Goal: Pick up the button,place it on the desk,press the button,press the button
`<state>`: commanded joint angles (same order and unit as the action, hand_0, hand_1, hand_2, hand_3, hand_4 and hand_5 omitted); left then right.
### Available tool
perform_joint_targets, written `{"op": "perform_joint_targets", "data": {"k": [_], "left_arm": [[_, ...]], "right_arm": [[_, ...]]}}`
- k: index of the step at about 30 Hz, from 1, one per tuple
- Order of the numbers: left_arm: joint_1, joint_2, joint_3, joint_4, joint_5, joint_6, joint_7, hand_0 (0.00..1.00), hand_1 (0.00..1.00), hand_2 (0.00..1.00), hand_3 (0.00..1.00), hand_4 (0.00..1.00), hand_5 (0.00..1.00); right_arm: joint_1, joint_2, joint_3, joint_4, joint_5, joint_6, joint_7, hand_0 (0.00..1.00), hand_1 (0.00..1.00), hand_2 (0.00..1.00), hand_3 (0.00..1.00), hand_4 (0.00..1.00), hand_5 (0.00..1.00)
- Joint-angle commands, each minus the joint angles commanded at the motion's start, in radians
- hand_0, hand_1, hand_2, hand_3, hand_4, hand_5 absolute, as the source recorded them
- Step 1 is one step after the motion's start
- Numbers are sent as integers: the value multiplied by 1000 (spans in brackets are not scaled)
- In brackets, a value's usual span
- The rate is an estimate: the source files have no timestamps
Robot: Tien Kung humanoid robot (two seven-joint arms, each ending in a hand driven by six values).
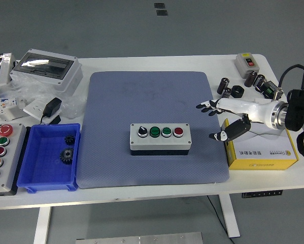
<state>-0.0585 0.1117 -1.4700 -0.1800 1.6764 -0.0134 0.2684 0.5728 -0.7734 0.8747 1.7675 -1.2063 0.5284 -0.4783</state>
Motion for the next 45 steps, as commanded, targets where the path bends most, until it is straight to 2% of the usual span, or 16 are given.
{"op": "perform_joint_targets", "data": {"k": [1, 2, 7, 8, 13, 14, 19, 20, 31, 41, 45], "left_arm": [[0, 0, 0, 0, 0, 0, 0, 605, 601, 532, 596, 625, 181], [0, 0, 1, 0, 1, 0, 1, 605, 602, 532, 596, 625, 181], [0, -1, 2, 0, 3, -1, 1, 605, 602, 532, 596, 625, 181], [0, -1, 2, 0, 3, -2, 1, 605, 601, 532, 595, 624, 181], [1, 0, 0, 0, 5, -1, 0, 605, 601, 532, 595, 624, 181], [1, 0, -1, 0, 5, 0, 0, 605, 601, 532, 595, 624, 181], [1, -3, 1, 0, 2, 0, 0, 605, 601, 532, 595, 624, 181], [1, -3, 1, 0, 2, 0, 0, 605, 601, 532, 596, 624, 181], [-1, -5, 2, 0, 1, 1, -3, 605, 601, 532, 595, 625, 181], [-2, -5, 4, 0, -3, 2, -3, 605, 600, 532, 595, 625, 182], [-1, -6, 5, 0, -4, 2, -3, 605, 600, 531, 595, 625, 184]], "right_arm": [[7, 13, -10, -8, 1, 16, -5, 354, 553, 682, 988, 523, 201], [14, 29, -22, -19, -1, 27, -9, 104, 245, 368, 991, 320, 125], [35, 103, -58, -72, -29, 34, -18, 104, 245, 368, 991, 320, 125], [38, 113, -62, -82, -34, 32, -18, 25, 171, 277, 969, 267, 90], [44, 135, -73, -112, -46, 26, -17, 25, 171, 277, 969, 267, 90], [44, 136, -75, -114, -47, 24, -16, 12, 162, 258, 965, 264, 58], [46, 142, -87, -123, -51, 19, -15, 12, 162, 258, 965, 264, 58], [45, 143, -89, -123, -51, 19, -14, 8, 156, 251, 964, 263, 27], [44, 145, -105, -121, -52, 18, -14, 3, 154, 245, 963, 265, 23], [46, 150, -155, -164, -72, 14, -28, 2, 154, 242, 952, 266, 23], [40, 147, -141, -145, -63, -2, 0, 2, 154, 240, 948, 267, 22]]}}
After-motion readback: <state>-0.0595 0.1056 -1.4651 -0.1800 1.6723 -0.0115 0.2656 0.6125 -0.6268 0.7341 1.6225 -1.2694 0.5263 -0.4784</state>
